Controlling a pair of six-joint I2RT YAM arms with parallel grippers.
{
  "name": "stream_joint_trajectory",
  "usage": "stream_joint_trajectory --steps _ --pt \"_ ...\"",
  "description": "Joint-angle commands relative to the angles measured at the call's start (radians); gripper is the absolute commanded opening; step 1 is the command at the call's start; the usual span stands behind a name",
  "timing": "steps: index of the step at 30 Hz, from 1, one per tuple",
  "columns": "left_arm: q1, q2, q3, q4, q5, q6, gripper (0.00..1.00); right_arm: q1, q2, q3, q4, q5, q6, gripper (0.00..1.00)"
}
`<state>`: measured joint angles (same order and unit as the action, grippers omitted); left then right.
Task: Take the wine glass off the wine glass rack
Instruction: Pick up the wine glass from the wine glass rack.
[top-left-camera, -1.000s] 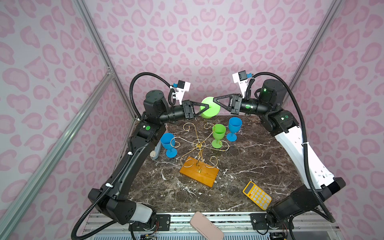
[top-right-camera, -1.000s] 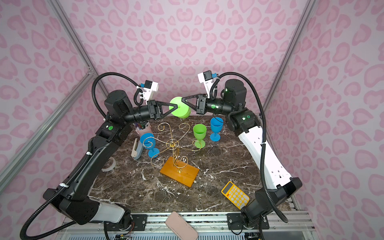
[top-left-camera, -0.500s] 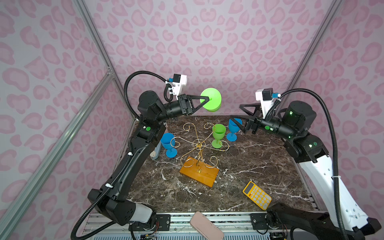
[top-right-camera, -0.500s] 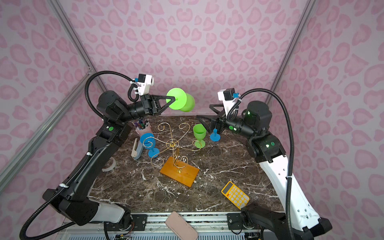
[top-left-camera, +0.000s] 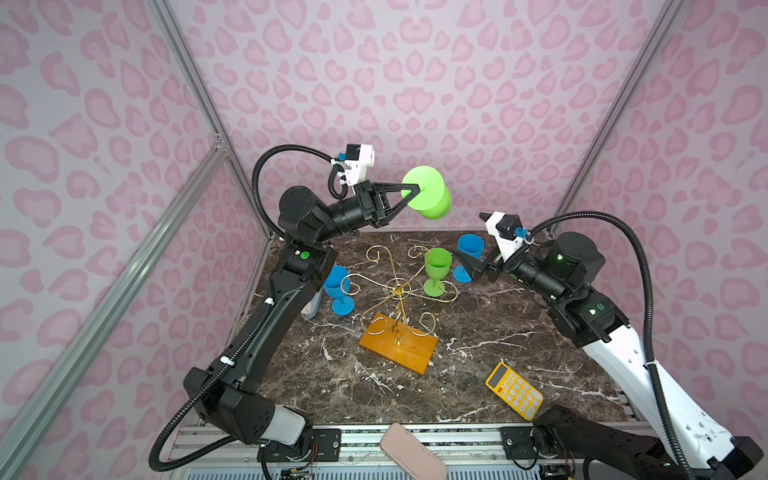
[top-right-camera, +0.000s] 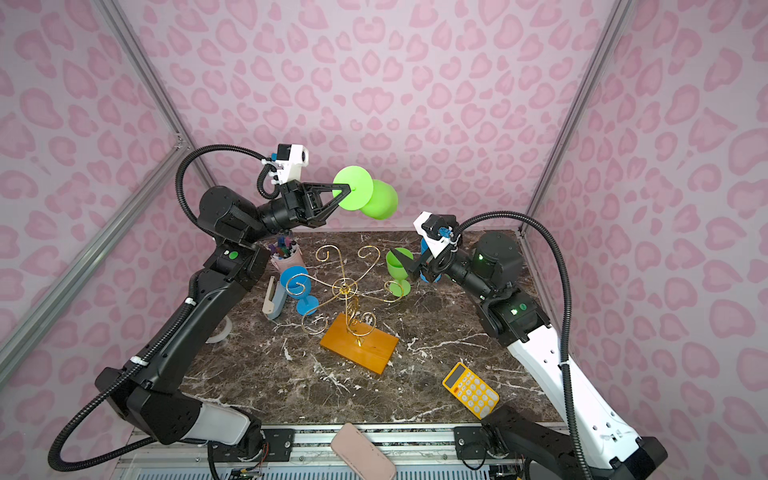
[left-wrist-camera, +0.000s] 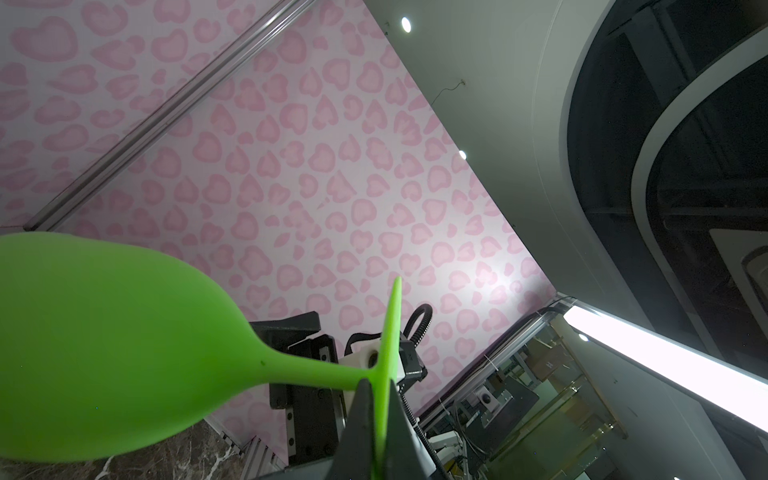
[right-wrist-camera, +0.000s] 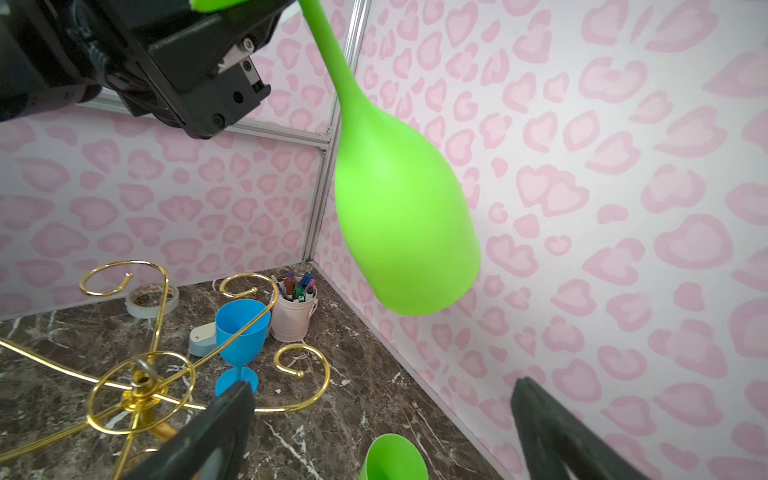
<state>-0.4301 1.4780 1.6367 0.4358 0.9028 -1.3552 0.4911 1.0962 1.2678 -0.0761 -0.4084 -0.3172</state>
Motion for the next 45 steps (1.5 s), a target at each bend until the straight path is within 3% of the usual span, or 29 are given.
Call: stream_joint_trajectory --steps 1,32,41,45 --pt "0.001 0.011 0.002 0.059 -0.013 -0.025 0.04 0.006 0.035 0.023 0.087 0.009 -0.058 0.98" --pt "0.003 0.056 0.02 0.104 -0.008 -0.099 0.04 0.104 0.369 0.29 0.128 0.214 -0.152 0.96" --pt "0.005 0.056 0.002 0.113 -0.008 -0.112 0.04 0.11 0.374 0.278 0.171 0.258 -0.147 0.88" --pt "0.007 0.055 0.0 0.108 -0.01 -0.112 0.04 0.11 0.37 0.273 0.177 0.251 -0.144 0.79"
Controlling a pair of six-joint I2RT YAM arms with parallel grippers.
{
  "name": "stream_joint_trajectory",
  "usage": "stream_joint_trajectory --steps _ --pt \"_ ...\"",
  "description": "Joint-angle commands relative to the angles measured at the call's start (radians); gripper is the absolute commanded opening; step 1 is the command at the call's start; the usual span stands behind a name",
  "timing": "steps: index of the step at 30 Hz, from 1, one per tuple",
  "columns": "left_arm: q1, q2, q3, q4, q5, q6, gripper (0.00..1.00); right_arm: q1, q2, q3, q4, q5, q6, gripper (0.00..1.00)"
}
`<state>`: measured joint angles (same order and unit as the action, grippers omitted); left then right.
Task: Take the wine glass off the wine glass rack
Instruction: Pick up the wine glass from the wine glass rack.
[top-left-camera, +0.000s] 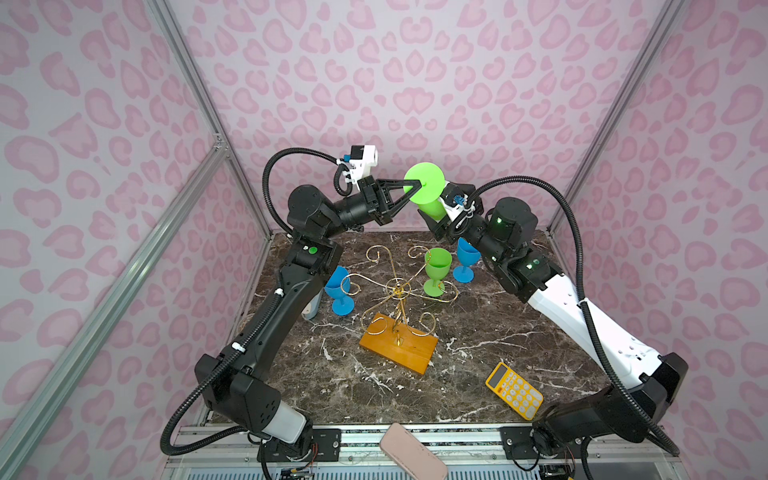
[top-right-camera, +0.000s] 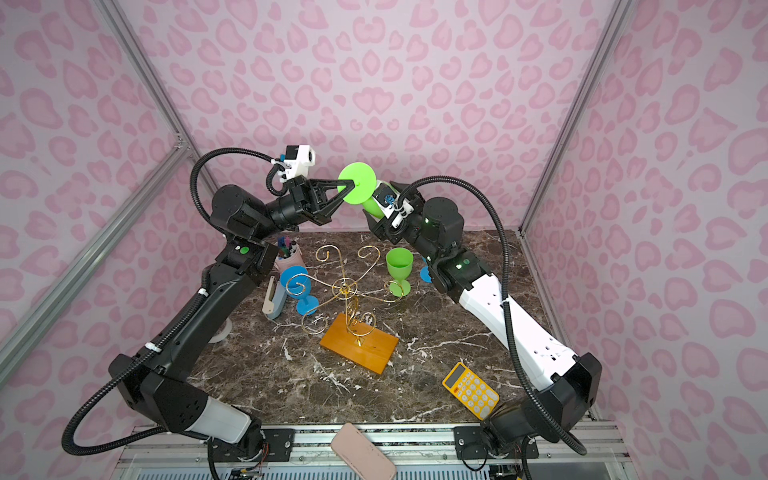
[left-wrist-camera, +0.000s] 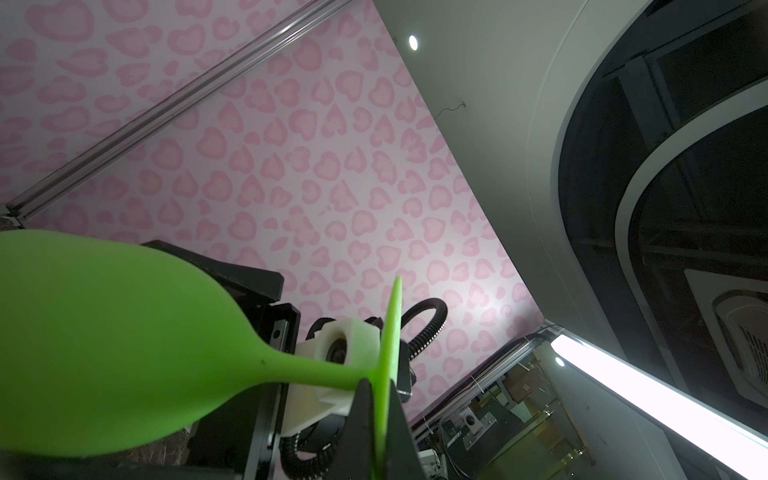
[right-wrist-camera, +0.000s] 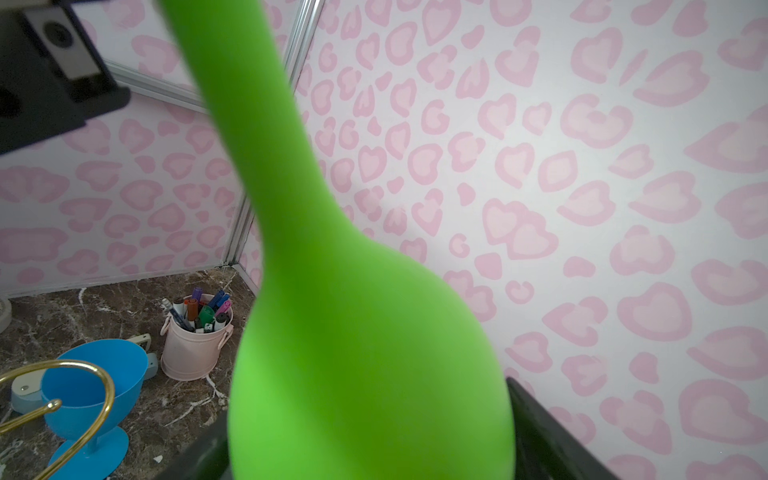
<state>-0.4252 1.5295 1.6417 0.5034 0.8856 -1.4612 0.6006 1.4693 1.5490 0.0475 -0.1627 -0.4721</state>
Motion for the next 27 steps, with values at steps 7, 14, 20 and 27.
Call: stream_joint_trajectory --steps 7,14,20,27 --pt "0.004 -0.001 -0.007 0.028 0.01 -0.004 0.05 0.004 -0.028 -0.027 0.063 -0.003 0.016 0.67" --pt "0.009 -0.007 -0.003 0.007 0.004 0.003 0.52 0.008 -0.063 -0.041 0.05 -0.021 0.017 0.61" --pt "0.028 -0.043 -0.01 -0.01 -0.002 0.067 0.78 0.008 -0.099 -0.02 -0.049 0.018 0.052 0.6" --pt "0.047 -0.176 -0.059 -0.242 -0.123 0.469 0.78 0.007 -0.037 0.247 -0.505 0.095 0.112 0.58"
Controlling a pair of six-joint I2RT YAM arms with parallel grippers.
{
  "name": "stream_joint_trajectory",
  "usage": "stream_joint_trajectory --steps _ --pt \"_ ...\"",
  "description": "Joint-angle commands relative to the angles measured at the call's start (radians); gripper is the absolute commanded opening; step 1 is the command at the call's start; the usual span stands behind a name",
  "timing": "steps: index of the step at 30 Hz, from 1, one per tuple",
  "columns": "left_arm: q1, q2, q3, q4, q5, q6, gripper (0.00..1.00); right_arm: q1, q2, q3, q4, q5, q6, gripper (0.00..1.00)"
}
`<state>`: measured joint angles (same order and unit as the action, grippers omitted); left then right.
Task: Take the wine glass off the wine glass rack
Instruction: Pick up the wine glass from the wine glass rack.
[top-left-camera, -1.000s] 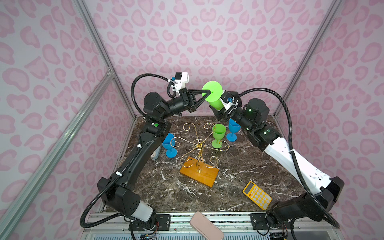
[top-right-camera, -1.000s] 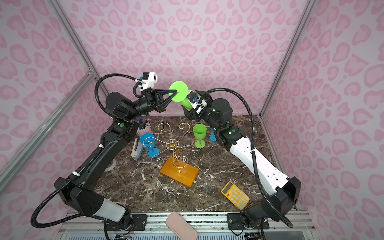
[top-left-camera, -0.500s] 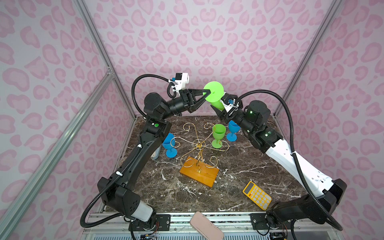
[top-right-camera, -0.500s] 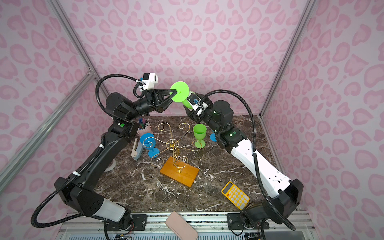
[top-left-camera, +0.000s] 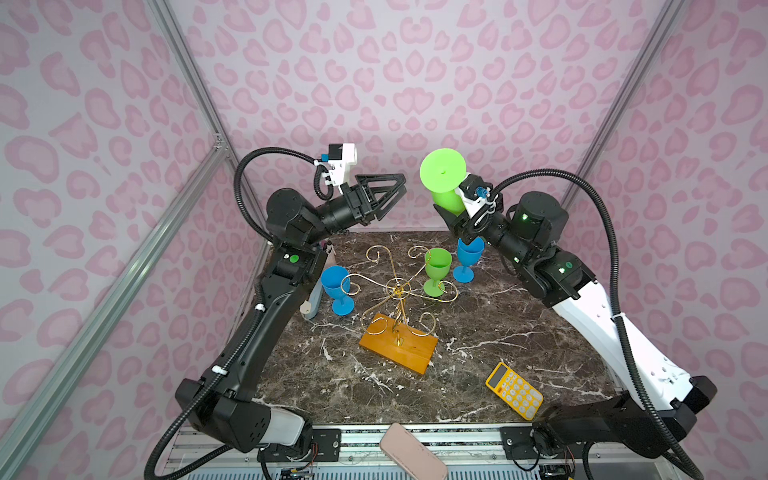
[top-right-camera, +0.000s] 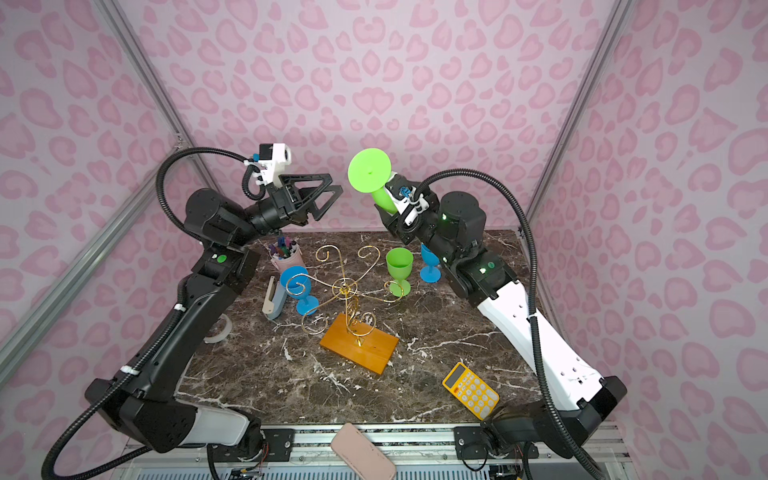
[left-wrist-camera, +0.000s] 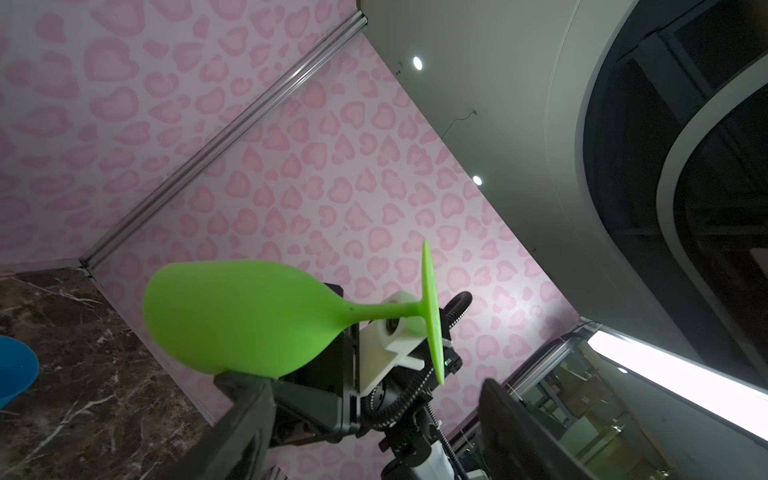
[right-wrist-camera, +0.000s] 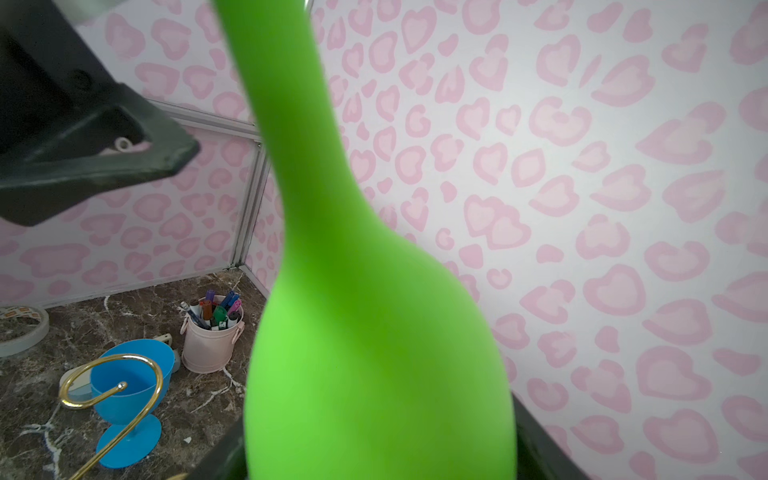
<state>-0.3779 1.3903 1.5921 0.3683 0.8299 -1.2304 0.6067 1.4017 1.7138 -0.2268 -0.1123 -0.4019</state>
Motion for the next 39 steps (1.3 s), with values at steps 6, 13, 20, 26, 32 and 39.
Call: stream_joint_trajectory --steps 6,13,20,26,32,39 --pt "-0.02 -0.12 -0.044 -0.35 -0.277 0.738 0.75 0.001 0.156 0.317 -0.562 0.084 0.077 0.56" --pt "-0.05 -0.157 -0.09 -0.419 -0.451 1.08 0.7 -0.001 0.249 0.435 -0.72 0.096 0.119 0.53" --pt "-0.084 -0.156 -0.112 -0.42 -0.493 1.385 0.67 0.001 0.324 0.54 -0.822 0.086 0.152 0.52" --pt "-0.127 -0.16 -0.172 -0.371 -0.544 1.575 0.62 0.01 0.359 0.581 -0.857 0.089 0.153 0.5" --pt "-0.153 -0.156 -0.192 -0.317 -0.58 1.715 0.6 0.038 0.377 0.598 -0.884 0.118 0.135 0.5" --pt "-0.175 -0.142 -0.193 -0.29 -0.621 1.836 0.58 0.059 0.396 0.61 -0.895 0.135 0.131 0.49"
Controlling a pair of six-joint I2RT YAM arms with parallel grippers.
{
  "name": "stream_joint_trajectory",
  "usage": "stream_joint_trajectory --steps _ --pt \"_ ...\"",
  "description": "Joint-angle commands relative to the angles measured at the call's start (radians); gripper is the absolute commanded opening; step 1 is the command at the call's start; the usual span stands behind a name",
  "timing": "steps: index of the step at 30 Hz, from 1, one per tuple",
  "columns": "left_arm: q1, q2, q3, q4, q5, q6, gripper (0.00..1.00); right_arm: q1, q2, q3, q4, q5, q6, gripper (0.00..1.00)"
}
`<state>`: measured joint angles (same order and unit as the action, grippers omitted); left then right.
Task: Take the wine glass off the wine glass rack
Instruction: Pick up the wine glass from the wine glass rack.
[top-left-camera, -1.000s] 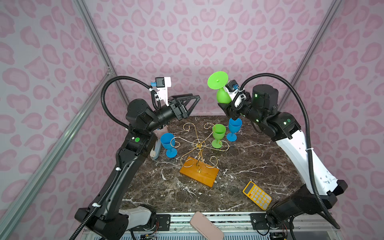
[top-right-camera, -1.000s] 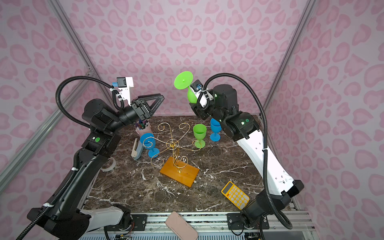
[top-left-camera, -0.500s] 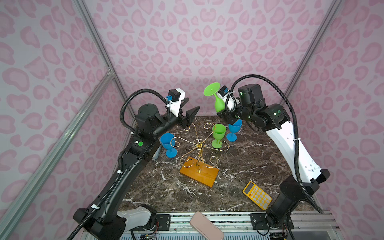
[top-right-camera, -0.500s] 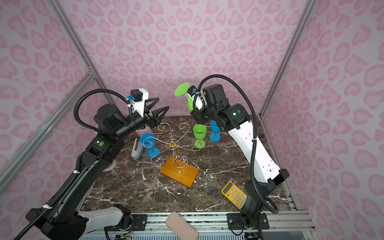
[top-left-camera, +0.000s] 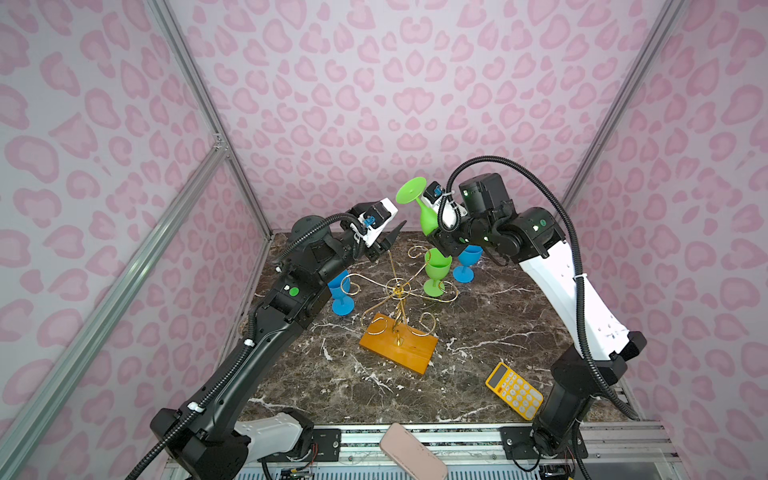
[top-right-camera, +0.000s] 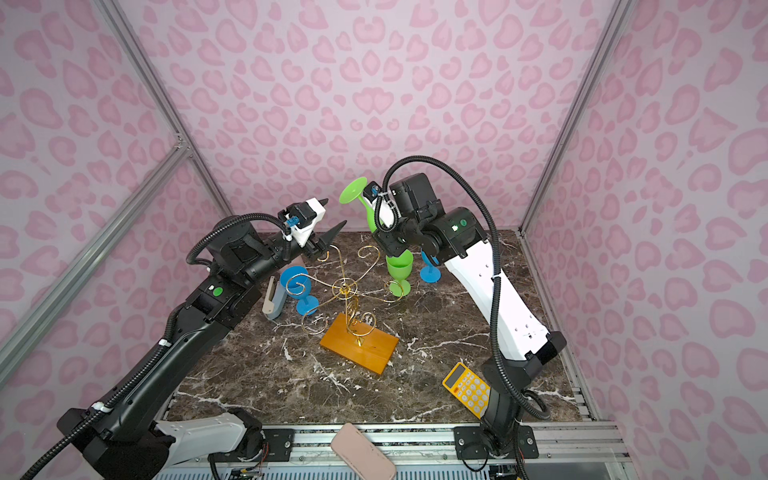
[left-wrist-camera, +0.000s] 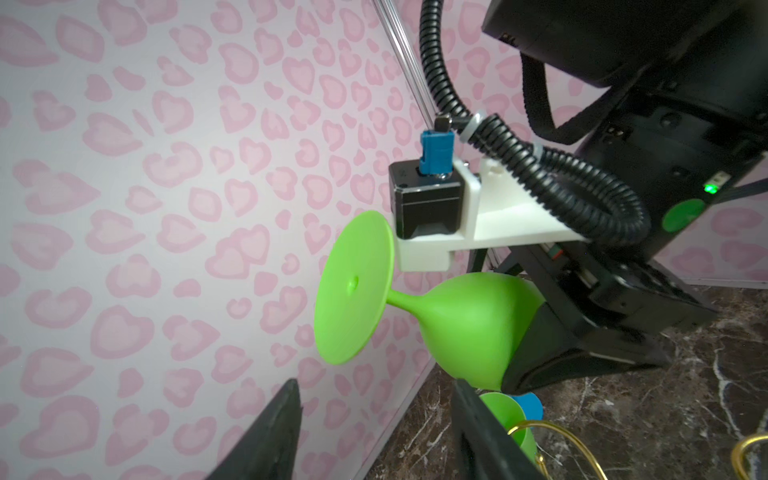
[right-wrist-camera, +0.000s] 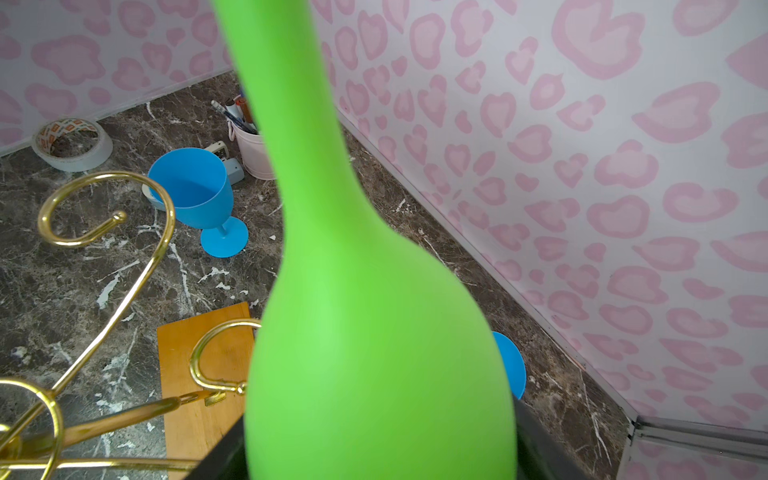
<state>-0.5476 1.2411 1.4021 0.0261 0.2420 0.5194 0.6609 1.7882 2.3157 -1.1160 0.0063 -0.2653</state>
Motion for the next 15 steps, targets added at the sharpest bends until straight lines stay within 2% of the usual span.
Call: stream_joint_trajectory --steps 1,15 --pt "-0.009 0.012 -0.002 0.054 -0.044 0.101 0.58 0.007 0.014 0.013 -0.007 0.018 -0.007 0.49" --pt "-0.032 0.055 0.009 0.101 -0.138 0.197 0.42 0.04 0.042 0.039 -0.007 0.044 -0.032 0.46"
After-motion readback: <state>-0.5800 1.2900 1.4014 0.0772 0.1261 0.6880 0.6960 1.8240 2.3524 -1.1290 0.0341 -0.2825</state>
